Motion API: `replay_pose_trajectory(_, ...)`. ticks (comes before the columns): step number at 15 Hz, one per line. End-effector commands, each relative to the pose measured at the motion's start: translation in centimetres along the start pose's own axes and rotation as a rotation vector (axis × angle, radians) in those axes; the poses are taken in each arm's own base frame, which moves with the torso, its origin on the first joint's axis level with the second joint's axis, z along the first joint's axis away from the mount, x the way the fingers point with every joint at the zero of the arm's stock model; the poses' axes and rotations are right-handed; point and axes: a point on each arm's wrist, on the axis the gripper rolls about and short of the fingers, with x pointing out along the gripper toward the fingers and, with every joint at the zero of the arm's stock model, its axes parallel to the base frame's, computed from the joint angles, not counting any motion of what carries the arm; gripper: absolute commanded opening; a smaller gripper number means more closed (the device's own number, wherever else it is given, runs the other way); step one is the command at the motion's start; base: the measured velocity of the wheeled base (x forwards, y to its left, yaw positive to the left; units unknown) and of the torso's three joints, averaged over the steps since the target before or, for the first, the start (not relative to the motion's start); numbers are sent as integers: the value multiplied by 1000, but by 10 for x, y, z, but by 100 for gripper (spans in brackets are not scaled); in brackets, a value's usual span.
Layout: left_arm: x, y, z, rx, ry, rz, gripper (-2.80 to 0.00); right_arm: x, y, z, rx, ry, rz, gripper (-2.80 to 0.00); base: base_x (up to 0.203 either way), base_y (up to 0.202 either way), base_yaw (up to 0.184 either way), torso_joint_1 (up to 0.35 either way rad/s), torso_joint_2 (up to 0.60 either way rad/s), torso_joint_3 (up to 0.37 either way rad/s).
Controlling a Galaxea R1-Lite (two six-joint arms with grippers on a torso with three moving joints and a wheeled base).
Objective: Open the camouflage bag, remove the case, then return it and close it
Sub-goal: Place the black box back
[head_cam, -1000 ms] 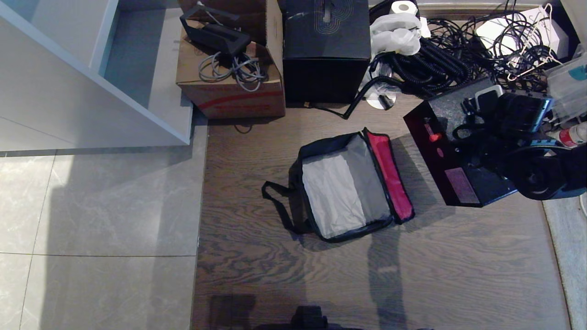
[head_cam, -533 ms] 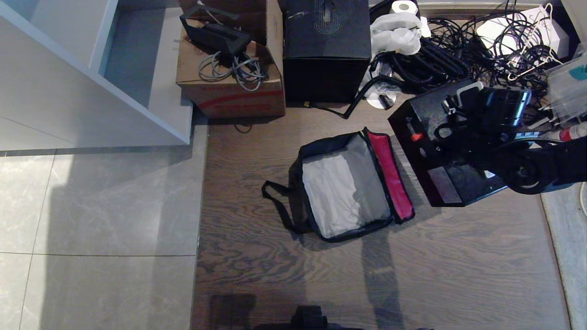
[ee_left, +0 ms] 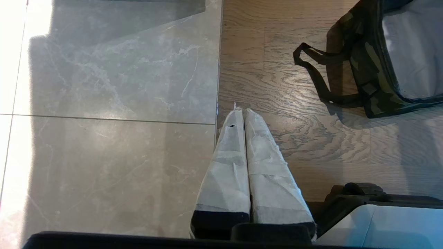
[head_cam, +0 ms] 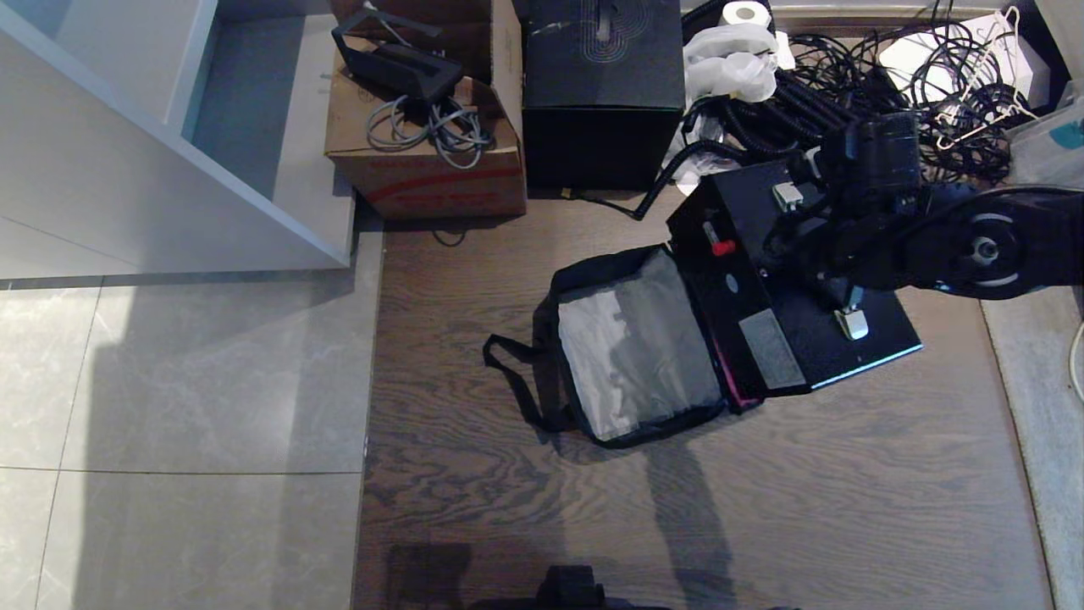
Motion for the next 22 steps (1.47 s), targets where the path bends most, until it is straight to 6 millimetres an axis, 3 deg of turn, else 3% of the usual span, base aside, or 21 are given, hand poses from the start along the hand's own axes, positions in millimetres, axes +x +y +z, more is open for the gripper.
replay_pose_trajectory(1, 0, 0, 0, 1, 0, 0, -280, -20, 6, 2, 6, 10, 48, -280, 0, 0, 0, 0, 0, 0)
replay_pose_trajectory(5, 0, 0, 0, -1, 0, 0, -280, -41, 21, 8, 28, 23, 120, -280, 0, 0, 0, 0, 0, 0)
replay_pose_trajectory(10, 0, 0, 0, -1, 0, 0, -280, -67, 50, -1, 48, 36, 210, -280, 0, 0, 0, 0, 0, 0)
replay_pose_trajectory(15, 0, 0, 0, -1, 0, 0, -280, -64, 84, -11, 92, 74, 233, -280, 0, 0, 0, 0, 0, 0)
replay_pose_trajectory(22, 0, 0, 0, 0, 0, 0, -280, -60, 104, -3, 172, 71, 235, -280, 0, 0, 0, 0, 0, 0)
